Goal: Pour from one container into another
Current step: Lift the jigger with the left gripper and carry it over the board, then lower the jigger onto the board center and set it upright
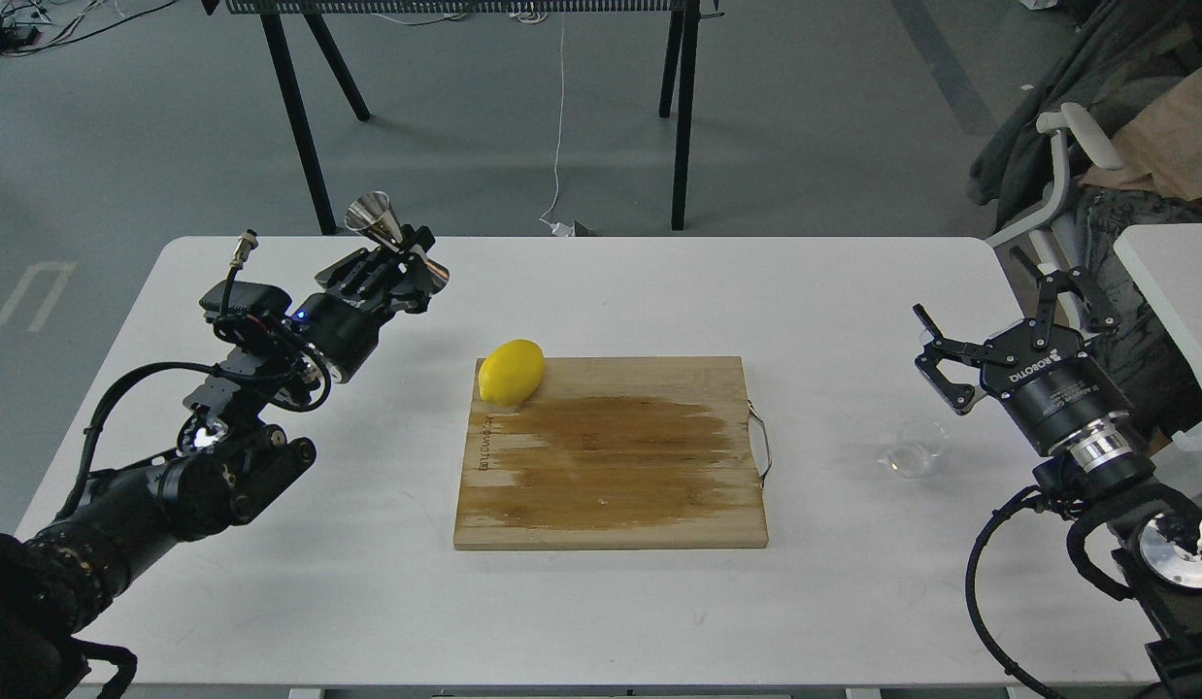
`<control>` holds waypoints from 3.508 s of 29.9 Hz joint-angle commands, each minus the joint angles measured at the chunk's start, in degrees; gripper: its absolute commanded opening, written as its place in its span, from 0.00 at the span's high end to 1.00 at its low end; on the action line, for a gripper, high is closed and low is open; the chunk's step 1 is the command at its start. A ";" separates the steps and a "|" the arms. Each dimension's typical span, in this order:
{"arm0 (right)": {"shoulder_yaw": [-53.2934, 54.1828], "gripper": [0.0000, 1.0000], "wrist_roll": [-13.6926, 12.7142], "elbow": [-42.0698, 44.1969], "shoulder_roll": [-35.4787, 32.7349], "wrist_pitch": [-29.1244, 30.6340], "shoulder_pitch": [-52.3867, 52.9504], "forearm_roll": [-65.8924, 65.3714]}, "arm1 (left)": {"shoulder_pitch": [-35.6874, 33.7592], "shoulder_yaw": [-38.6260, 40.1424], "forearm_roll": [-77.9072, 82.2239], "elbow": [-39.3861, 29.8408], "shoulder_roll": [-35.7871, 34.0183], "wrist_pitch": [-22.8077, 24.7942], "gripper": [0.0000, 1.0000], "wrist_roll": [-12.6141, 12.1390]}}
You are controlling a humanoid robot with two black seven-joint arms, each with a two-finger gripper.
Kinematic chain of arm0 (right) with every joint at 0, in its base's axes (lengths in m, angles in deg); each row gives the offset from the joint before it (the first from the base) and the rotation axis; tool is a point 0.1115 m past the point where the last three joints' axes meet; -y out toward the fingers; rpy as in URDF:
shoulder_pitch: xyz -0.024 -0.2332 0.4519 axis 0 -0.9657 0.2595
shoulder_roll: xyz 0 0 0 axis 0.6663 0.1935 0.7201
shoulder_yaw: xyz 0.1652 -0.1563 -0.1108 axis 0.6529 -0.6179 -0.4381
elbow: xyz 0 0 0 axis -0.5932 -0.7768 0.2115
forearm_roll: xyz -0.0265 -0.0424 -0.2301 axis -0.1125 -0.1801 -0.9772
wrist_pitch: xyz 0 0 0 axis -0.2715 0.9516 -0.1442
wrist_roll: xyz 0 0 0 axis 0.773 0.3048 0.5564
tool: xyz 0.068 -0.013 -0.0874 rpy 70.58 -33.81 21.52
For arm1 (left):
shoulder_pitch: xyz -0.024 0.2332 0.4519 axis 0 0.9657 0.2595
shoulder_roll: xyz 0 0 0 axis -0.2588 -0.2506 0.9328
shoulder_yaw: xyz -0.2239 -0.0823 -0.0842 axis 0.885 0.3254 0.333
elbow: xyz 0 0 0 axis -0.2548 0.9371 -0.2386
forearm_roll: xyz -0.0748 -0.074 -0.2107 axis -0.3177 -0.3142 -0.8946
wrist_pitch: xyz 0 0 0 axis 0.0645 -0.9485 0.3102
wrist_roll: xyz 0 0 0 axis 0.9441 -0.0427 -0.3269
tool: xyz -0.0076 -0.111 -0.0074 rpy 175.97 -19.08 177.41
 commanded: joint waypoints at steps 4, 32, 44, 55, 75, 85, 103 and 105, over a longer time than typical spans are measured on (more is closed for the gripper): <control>0.01 0.02 0.00 2.16 0.10 0.00 0.77 0.18 | -3.35 -12.84 0.13 -0.08 10.55 0.00 0.96 0.01; 0.01 0.01 0.00 2.78 0.10 0.00 1.65 0.18 | 7.81 -15.49 5.58 1.85 11.53 0.00 0.92 0.01; 0.01 0.01 0.00 2.78 0.10 0.00 1.65 0.18 | 7.46 -15.49 5.58 3.78 11.53 0.00 0.80 0.01; -0.08 0.02 0.00 2.78 0.10 0.00 1.56 0.18 | 7.72 -15.49 5.49 3.70 11.53 0.00 0.52 0.01; 0.01 0.01 0.00 2.78 0.10 0.00 1.56 0.18 | 8.86 -14.79 5.32 2.02 11.53 0.00 0.13 0.01; -0.08 0.01 0.00 2.87 0.10 0.00 1.47 0.18 | 9.92 -14.35 4.96 1.85 11.53 0.00 0.07 0.01; -0.08 0.02 0.00 2.87 0.18 0.00 1.47 0.18 | 11.85 -13.56 4.79 0.18 10.74 0.00 0.00 0.01; -0.08 0.01 0.00 2.87 0.18 0.00 1.47 0.18 | 11.85 -13.38 4.79 0.18 10.57 0.00 0.00 0.01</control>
